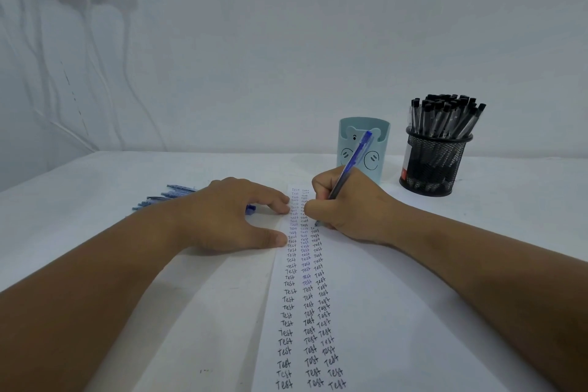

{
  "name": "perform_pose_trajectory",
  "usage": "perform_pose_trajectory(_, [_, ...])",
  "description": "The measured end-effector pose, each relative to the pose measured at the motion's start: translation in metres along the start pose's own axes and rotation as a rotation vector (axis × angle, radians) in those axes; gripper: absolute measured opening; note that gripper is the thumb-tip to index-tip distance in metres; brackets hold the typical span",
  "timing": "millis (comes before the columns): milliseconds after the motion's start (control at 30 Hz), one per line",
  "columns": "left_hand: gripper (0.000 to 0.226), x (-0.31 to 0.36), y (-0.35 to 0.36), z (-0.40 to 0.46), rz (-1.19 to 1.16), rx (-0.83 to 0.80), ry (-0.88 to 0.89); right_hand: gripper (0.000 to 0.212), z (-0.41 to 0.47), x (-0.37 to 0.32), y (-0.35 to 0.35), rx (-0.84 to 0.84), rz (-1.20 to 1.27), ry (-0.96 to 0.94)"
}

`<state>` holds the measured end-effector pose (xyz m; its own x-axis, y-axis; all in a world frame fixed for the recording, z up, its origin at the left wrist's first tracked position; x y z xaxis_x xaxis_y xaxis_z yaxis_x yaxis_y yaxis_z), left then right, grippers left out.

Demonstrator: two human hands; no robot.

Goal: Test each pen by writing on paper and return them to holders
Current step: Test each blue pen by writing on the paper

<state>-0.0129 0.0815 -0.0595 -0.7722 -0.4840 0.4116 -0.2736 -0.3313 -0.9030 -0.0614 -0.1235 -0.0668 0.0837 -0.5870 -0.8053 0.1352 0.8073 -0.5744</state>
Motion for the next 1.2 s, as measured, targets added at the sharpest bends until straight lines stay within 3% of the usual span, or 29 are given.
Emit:
perform_pose_trajectory(167, [0.07,-0.0002,-0.0003,-0.0001,0.001,0.0,-0.01,0.043,0.0005,0.0003,-0.0005,0.002,-0.022,-0.004])
perform_pose_trajectory(367, [0.047,0.0011,-0.0004,-0.0006,0.001,0.005,-0.008,0.038,0.0008,0.0015,0.0009,0.052,-0.055,-0.049])
perform_pose_trajectory(567, [0.071,-0.0021,0.0018,-0.0002,-0.018,0.01,-0.008,0.04,0.0014,0.0017,-0.0001,0.03,-0.067,-0.043])
perform_pose_trajectory(1000, [0.071,-0.002,0.0012,-0.001,-0.014,0.016,-0.002,0.042,0.0011,0.0012,0.0015,0.045,-0.083,-0.056])
perform_pose_trajectory(1100, [0.067,-0.0008,0.0008,-0.0014,-0.011,0.018,-0.004,0.044,-0.0003,0.0025,-0.0002,0.103,0.031,-0.022])
perform_pose_trajectory(1200, [0.049,-0.0005,0.0007,-0.0009,-0.018,0.024,-0.004,0.058,-0.0036,0.0015,-0.0028,0.173,0.195,-0.081])
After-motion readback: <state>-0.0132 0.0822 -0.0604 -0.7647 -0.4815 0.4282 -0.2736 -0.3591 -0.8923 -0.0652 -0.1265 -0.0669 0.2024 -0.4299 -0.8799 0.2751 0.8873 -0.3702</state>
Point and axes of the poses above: each hand's wrist, its own z-axis towards the middle knuckle, its own y-axis out of the palm, x = y × z, the point moved 2 cm from there along z, towards the middle knuckle, and after that the axes turned 12 degrees about y, right-handed, at the moved point
